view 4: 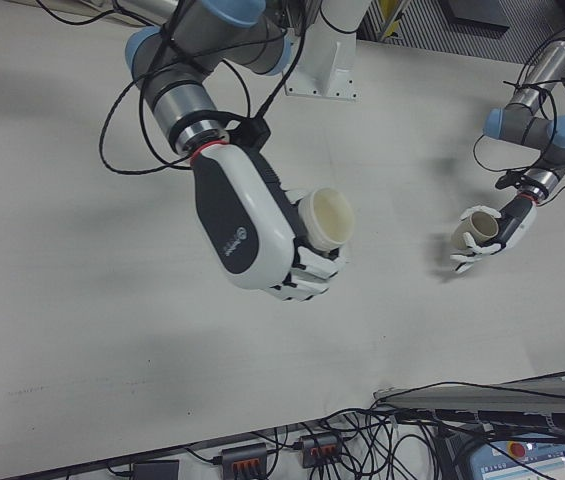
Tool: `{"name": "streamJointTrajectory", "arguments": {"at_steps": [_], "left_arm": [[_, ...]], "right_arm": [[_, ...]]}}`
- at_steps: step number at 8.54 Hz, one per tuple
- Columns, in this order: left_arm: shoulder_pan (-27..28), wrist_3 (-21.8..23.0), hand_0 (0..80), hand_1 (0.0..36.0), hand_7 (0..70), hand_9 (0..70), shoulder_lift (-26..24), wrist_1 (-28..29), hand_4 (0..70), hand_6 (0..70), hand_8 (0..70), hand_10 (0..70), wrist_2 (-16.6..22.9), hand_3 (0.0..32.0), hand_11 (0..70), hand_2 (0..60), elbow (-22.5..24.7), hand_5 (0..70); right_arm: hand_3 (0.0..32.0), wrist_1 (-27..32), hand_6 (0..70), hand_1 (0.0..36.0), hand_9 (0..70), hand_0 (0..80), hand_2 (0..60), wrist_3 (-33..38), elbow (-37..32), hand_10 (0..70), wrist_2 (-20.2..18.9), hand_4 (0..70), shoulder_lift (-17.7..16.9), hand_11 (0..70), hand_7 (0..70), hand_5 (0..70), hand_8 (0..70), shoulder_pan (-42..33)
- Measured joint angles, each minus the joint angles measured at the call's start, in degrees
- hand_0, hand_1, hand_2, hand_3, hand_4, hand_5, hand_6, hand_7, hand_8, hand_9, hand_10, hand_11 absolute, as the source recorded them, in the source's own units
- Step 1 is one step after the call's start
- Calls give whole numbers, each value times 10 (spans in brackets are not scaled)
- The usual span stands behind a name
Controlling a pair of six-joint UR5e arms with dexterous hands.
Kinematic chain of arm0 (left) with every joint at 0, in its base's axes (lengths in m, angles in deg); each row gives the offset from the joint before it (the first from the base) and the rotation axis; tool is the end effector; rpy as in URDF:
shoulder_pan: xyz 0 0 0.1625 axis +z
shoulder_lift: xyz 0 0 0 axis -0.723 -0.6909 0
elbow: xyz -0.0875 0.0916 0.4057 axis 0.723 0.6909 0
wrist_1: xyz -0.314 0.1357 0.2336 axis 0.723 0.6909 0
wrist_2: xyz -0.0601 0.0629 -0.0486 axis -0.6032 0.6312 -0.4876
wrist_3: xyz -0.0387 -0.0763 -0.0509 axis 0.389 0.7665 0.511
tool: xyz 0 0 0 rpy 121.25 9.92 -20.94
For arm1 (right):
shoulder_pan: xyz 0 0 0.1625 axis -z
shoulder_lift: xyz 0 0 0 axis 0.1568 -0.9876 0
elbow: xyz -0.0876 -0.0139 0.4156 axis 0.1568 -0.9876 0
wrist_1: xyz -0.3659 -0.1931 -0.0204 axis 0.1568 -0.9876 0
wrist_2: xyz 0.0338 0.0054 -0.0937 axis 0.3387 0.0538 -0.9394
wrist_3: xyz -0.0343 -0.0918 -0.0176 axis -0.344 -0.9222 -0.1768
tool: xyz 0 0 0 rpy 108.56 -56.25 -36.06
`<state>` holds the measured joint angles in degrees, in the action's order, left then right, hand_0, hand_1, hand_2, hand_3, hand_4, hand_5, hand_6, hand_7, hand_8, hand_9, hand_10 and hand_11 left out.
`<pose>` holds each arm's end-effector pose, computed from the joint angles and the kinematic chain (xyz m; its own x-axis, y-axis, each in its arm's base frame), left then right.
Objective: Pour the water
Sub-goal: 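Carry the right hand's cup over and tilt it toward the left hand's cup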
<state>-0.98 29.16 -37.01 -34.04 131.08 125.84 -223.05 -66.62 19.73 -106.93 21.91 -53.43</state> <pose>0.3344 -0.5451 0.5141 -0.6772 -0.6863 -0.2653 0.0606 0.3074 -0.9497 -0.1562 -0.6402 0.3031 -0.9320 0.0926 0.3505 -0.2964 0.3623 -0.8837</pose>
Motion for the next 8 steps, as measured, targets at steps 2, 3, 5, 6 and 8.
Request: {"name": "streamJointTrajectory", "arguments": {"at_steps": [2,3,5,6,8], "left_arm": [[26,1,800,360,235,81,-21,7,626,260,109,23,2,0,70,600,-42,700],[30,4,800,360,235,80,-26,-1,627,261,108,22,5,0,69,600,-40,700],[26,21,800,360,235,77,-29,-30,621,258,107,18,8,0,63,600,-8,700],[18,33,800,360,236,77,-29,-42,624,257,107,16,12,0,60,600,8,700],[-15,43,800,360,236,78,-30,-58,625,261,109,15,40,0,58,600,31,700]], "right_arm": [[0,-72,700,360,600,800,600,-82,-23,444,-4,700,153,650,700,700,458,9],[0,-93,700,360,588,800,600,-136,-52,437,-5,700,227,641,700,700,448,34],[0,-110,700,360,574,800,600,-234,-105,429,-4,700,315,629,700,700,437,106],[0,-119,700,360,567,800,600,-268,-120,424,-1,700,338,622,700,700,430,141],[0,-144,700,360,559,800,600,-317,-131,424,5,700,353,624,700,700,421,192]]}}
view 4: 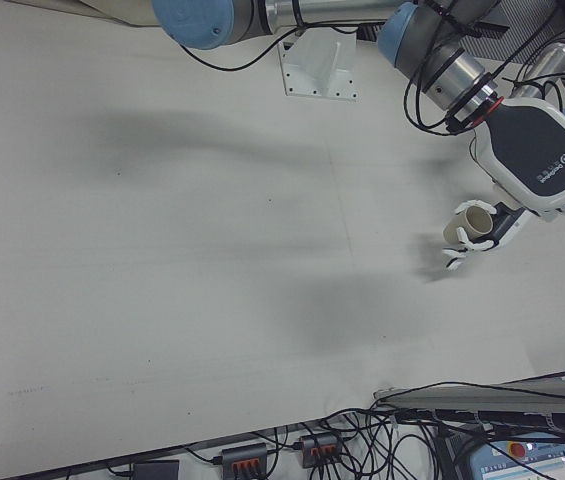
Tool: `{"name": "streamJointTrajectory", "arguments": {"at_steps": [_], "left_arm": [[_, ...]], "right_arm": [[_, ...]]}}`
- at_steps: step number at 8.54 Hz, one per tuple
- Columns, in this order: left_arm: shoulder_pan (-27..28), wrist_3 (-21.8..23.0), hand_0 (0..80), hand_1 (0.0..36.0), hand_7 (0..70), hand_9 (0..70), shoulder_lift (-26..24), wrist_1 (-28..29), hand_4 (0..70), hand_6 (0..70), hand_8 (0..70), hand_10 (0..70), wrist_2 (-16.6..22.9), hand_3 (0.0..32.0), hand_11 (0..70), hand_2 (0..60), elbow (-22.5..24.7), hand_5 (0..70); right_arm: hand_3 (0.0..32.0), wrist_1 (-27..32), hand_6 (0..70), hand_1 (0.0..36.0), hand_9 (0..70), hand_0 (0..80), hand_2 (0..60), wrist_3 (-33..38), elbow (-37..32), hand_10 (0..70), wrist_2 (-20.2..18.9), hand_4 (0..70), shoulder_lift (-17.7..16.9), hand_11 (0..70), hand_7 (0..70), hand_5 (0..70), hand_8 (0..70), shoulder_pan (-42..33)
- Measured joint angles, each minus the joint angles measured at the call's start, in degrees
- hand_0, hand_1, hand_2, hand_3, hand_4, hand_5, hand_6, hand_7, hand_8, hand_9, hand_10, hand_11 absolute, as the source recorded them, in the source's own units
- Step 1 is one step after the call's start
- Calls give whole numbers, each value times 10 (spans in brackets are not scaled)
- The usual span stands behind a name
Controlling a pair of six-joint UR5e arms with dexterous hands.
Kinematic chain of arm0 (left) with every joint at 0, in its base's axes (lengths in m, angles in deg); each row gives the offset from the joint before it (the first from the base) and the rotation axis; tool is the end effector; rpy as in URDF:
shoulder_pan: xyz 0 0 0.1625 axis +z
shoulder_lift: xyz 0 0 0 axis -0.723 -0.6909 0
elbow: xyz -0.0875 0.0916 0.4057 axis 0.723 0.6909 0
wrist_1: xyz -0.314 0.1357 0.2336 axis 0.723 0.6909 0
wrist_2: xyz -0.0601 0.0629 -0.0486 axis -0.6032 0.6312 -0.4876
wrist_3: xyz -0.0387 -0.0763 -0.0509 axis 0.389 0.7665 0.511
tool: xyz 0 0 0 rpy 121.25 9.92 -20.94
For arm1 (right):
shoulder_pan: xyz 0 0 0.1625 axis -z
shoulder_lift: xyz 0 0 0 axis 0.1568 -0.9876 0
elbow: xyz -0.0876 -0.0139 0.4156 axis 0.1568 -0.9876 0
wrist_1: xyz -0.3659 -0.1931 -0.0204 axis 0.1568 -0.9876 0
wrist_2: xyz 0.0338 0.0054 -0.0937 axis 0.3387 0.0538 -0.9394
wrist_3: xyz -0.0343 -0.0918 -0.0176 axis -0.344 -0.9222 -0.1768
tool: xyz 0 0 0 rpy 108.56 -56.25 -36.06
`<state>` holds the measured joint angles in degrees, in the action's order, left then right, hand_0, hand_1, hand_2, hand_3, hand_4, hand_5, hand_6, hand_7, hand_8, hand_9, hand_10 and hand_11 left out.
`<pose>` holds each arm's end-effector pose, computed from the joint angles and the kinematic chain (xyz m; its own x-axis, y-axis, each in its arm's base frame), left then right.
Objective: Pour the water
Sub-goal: 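Carry the right hand's cup over and tilt it toward the left hand's cup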
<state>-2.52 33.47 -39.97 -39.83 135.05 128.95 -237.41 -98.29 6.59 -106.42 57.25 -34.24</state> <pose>0.3275 -0.5526 0.4674 -0.6489 -0.7327 -0.2051 0.0040 0.2663 -0.9639 -0.3885 -0.5832 -0.0015 -0.7140 0.0320 0.6994 -0.5298 0.6283 -0.5696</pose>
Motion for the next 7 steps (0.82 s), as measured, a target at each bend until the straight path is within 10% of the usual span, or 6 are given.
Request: {"name": "streamJointTrajectory", "arguments": {"at_steps": [7], "left_arm": [[-53,1,800,360,242,78,0,-31,606,264,110,23,55,0,70,600,52,700]], "right_arm": [[0,-24,597,360,481,800,600,-78,-53,419,45,700,-20,622,700,700,363,46]]}}
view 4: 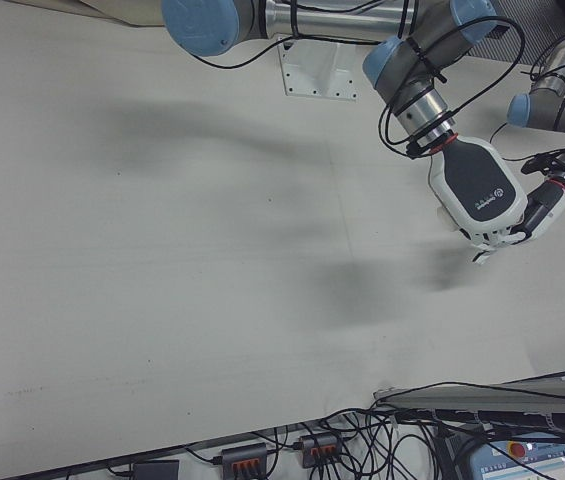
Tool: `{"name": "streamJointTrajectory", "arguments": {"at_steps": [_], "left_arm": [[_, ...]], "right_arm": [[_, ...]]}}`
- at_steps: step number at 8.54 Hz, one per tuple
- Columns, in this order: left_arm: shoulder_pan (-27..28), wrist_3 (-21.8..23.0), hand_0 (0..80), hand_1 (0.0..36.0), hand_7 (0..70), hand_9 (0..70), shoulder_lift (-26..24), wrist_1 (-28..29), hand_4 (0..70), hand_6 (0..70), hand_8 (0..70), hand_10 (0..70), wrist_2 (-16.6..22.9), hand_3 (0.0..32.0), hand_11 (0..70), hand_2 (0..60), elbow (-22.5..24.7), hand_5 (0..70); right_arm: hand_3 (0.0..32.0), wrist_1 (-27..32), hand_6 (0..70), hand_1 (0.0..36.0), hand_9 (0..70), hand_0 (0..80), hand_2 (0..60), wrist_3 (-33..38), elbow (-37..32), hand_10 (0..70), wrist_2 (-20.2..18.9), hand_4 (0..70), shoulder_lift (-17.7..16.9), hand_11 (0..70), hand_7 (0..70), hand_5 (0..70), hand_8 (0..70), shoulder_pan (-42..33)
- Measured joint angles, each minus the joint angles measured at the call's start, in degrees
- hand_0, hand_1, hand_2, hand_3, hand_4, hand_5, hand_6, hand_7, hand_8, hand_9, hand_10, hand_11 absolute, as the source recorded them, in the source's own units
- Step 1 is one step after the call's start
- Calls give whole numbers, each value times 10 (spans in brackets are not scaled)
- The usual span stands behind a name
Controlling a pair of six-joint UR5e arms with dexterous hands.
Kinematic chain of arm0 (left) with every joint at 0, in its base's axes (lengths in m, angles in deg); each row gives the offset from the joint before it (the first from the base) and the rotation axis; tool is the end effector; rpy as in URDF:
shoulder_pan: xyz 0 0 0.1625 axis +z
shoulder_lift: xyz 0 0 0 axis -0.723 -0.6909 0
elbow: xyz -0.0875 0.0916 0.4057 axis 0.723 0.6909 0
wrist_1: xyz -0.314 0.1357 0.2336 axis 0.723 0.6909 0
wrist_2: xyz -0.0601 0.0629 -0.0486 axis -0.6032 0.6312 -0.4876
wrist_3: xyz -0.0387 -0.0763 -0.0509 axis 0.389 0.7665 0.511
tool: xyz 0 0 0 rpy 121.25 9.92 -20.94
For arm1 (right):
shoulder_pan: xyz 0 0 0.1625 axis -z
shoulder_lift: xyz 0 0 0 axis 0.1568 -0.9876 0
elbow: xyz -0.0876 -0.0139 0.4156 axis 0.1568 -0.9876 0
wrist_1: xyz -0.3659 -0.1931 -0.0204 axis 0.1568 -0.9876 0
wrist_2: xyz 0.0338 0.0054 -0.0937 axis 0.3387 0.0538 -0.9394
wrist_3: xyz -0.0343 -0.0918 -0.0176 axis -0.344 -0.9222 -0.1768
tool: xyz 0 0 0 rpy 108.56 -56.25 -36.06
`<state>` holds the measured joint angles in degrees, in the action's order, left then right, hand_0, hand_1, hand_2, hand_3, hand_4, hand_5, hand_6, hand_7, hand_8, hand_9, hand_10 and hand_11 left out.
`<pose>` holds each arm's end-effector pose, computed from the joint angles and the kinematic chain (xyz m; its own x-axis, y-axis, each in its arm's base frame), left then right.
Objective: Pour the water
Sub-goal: 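Carry the right hand's cup over and tilt it toward the left hand's cup, then move the right hand's cup back away from the left hand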
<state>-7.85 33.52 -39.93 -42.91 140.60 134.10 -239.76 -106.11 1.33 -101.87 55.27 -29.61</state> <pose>0.2731 -0.5622 0.4329 -0.6490 -0.7258 -0.2278 -0.0045 0.3031 -0.9529 -0.4507 -0.5727 0.0563 -0.5491 0.0562 0.8338 -0.6689 0.5686 -0.4788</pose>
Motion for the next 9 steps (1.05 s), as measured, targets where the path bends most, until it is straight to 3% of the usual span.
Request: {"name": "streamJointTrajectory", "arguments": {"at_steps": [1,2,3,4,5,6,7,8,9], "left_arm": [[-1,0,800,360,247,81,0,0,601,272,112,32,2,0,83,600,3,700],[-2,0,800,360,250,85,1,5,598,272,113,40,3,0,95,600,3,700],[-6,3,800,360,252,92,6,15,590,269,114,46,3,0,106,600,0,700],[-21,5,800,360,254,96,22,32,593,268,115,51,3,0,113,600,-2,700],[-42,11,800,360,256,101,41,52,604,271,119,58,3,0,123,600,-3,700],[-72,18,800,360,268,120,67,76,683,286,132,77,3,0,149,600,-3,700],[-103,23,800,360,267,120,100,108,685,265,128,77,3,0,149,600,-4,700],[-126,27,800,360,263,115,138,154,660,254,123,74,1,0,146,600,-12,700],[-140,26,800,360,261,114,174,195,650,254,122,73,-5,0,145,600,-22,700]], "right_arm": [[0,1,607,360,488,800,600,2,4,427,4,700,-11,634,700,700,368,1],[0,9,607,360,495,800,600,27,36,441,10,700,-51,655,700,700,374,-2],[0,42,581,360,490,800,600,102,97,459,29,641,-138,682,700,700,373,-11],[0,82,559,360,502,800,600,209,172,486,60,557,-251,700,700,700,382,-27],[0,108,522,360,521,800,600,292,236,506,79,436,-344,700,654,684,396,-52],[0,124,538,360,551,800,600,362,288,522,88,448,-426,700,651,686,421,-89],[0,146,572,360,574,800,600,419,318,535,83,513,-495,700,654,697,449,-134],[0,199,582,360,596,800,600,452,324,551,65,521,-559,700,648,693,470,-172],[0,287,595,360,614,800,600,481,302,567,50,545,-628,700,648,700,489,-201]]}}
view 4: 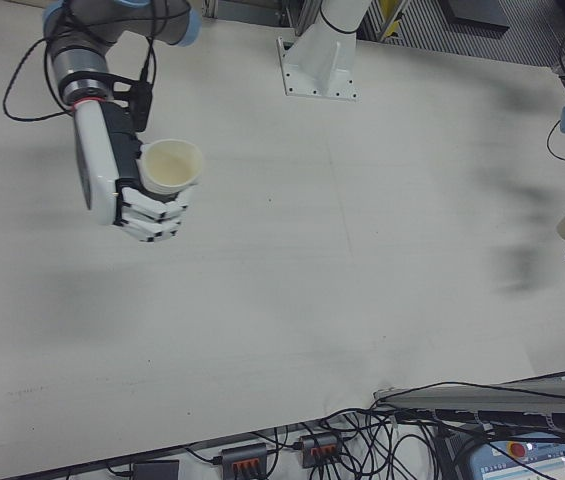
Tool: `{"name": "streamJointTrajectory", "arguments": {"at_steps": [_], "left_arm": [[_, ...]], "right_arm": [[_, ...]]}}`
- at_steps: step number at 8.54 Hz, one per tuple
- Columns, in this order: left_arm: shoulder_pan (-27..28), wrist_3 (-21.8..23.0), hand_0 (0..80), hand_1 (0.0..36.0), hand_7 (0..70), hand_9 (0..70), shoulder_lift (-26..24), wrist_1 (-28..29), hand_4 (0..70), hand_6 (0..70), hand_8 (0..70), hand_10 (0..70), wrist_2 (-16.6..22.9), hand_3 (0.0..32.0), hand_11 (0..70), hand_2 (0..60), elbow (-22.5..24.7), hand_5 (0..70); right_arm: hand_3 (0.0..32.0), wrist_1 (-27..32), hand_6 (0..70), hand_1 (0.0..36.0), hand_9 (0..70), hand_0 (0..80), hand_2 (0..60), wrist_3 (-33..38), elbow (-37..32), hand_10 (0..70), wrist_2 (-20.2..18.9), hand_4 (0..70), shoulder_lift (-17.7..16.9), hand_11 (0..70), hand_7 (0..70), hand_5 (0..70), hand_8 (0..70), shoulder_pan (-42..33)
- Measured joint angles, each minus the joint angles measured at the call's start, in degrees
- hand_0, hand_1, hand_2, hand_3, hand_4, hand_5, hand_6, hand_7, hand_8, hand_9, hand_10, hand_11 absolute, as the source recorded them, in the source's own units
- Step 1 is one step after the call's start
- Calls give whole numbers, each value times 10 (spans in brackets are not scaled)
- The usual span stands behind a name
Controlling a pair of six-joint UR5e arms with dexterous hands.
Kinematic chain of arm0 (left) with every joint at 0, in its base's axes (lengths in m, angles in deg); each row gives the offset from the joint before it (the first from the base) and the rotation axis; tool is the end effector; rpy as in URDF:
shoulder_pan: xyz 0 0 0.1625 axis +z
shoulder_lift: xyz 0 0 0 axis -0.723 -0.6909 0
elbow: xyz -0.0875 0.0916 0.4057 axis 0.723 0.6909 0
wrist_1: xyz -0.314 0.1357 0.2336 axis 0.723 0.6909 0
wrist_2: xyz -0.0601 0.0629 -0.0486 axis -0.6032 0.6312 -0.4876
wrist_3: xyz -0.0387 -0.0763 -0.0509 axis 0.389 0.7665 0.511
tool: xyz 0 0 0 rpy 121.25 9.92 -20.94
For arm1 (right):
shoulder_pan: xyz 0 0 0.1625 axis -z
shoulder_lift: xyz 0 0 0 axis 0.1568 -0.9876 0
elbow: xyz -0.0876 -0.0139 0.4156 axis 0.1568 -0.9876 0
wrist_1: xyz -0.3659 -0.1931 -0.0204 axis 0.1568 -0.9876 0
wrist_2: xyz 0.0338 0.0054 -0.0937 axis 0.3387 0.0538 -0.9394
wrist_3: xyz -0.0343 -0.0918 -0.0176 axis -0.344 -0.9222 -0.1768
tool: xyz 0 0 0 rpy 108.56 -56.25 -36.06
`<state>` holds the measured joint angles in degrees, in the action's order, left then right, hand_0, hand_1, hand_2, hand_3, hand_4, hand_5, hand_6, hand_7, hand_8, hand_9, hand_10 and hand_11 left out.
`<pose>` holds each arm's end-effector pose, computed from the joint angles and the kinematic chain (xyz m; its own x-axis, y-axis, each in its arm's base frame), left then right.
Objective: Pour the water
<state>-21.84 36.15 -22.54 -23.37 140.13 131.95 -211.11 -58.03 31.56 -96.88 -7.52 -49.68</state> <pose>0.0996 -0.5402 0.5882 -0.8123 -0.5540 -0.1822 0.0326 0.2689 -0.9626 -0.1078 -0.5124 0.4847 -0.9754 0.0683 0.2094 -0.1896 0.2236 -0.9561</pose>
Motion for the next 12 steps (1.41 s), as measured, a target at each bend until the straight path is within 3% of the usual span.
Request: {"name": "streamJointTrajectory", "arguments": {"at_steps": [2,4,7,8,9,10,11,12], "left_arm": [[-10,-15,800,360,266,118,45,39,675,264,129,75,-27,0,147,600,-9,700],[-9,-53,800,360,270,120,62,56,700,279,134,74,-39,0,143,600,-19,700],[15,-97,800,360,256,101,57,69,692,276,129,54,-48,0,109,590,-54,700],[25,-100,800,359,242,71,55,78,597,260,109,27,-49,0,63,374,-75,700],[33,-101,788,321,218,48,54,89,502,225,93,8,-50,0,34,269,-98,650],[39,-102,747,301,188,25,53,97,422,184,78,0,-50,0,8,206,-120,452],[47,-103,710,284,160,18,53,101,362,155,65,0,-50,0,0,144,-133,300],[52,-103,639,259,138,13,53,102,306,133,55,0,-49,0,0,102,-139,208]], "right_arm": [[0,203,633,360,645,800,600,71,-146,584,-9,621,-82,700,684,700,516,-29],[0,362,636,360,647,800,600,111,-311,593,-9,634,-100,700,689,700,518,-40],[0,416,626,360,626,800,600,119,-387,560,-8,651,-91,700,692,700,502,-46],[0,418,623,360,619,800,600,118,-391,550,-9,652,-83,700,695,700,496,-50],[0,418,619,360,615,800,600,118,-391,541,-9,650,-78,700,694,700,491,-53],[0,418,617,360,612,800,600,119,-389,536,-9,652,-75,700,694,700,488,-55],[0,418,616,360,609,800,600,119,-387,532,-10,655,-74,700,696,700,485,-59],[0,419,615,360,606,800,600,120,-385,529,-11,652,-73,700,694,700,483,-65]]}}
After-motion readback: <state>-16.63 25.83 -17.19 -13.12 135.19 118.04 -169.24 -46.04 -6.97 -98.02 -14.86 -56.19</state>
